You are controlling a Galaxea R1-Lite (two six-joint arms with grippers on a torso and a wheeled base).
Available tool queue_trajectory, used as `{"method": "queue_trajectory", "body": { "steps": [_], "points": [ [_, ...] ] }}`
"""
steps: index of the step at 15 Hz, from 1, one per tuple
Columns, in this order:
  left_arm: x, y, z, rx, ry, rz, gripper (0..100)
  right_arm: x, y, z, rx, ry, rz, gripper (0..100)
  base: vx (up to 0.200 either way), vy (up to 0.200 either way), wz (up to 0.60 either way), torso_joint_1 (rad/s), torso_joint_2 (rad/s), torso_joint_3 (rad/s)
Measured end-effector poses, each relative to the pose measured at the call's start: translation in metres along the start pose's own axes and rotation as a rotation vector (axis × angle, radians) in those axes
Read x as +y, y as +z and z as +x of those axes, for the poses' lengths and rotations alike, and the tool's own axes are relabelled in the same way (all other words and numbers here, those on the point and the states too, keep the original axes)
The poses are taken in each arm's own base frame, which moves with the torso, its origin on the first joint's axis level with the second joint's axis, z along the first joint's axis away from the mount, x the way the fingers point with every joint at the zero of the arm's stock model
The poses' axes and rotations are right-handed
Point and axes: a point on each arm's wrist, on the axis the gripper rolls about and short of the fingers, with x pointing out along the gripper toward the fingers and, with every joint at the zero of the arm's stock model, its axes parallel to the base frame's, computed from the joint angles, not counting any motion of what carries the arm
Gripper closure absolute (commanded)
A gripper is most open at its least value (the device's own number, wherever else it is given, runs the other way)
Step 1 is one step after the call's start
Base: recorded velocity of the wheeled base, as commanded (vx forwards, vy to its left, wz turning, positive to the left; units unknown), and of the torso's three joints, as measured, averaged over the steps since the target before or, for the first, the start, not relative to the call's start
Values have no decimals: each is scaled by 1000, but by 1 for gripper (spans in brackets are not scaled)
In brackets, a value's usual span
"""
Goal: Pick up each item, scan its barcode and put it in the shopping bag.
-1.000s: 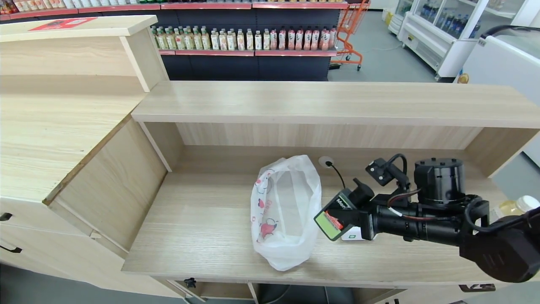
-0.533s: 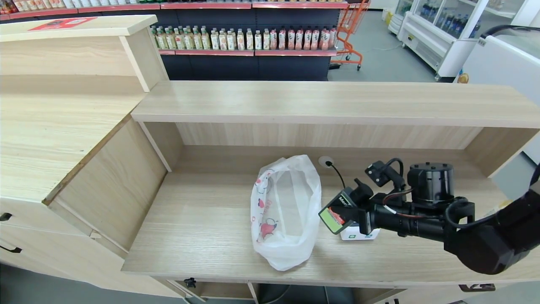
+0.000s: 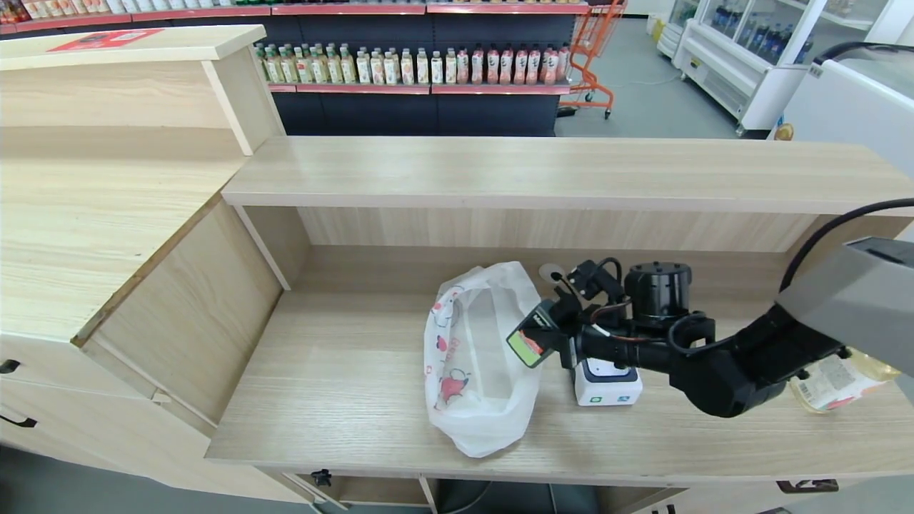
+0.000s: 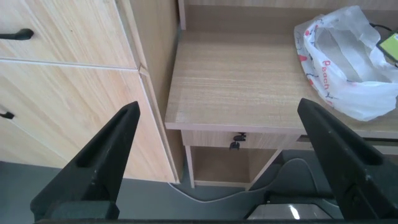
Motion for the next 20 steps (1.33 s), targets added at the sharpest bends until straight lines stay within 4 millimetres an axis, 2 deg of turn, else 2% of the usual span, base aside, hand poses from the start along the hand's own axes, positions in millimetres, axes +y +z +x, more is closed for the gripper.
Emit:
{"method": "queue_trajectory", "body": {
  "steps": [4,10,11,15,18,20],
  "points": [
    [0,0,0,0,0,0,0,9,-15,35,17,52,-167,100,0,0,0,0,0,0],
    [0,0,0,0,0,0,0,14,-39,53,57,87,-316,100,0,0,0,0,0,0],
    [0,0,0,0,0,0,0,14,-41,56,56,88,-324,0,0,0,0,0,0,0],
    [0,0,0,0,0,0,0,14,-40,57,40,85,-284,0,0,0,0,0,0,0],
    [0,0,0,0,0,0,0,10,-18,44,1,59,-73,0,0,0,0,0,0,0],
    [0,0,0,0,0,0,0,1,2,25,-40,20,47,0,0,0,0,0,0,0]
  ]
}}
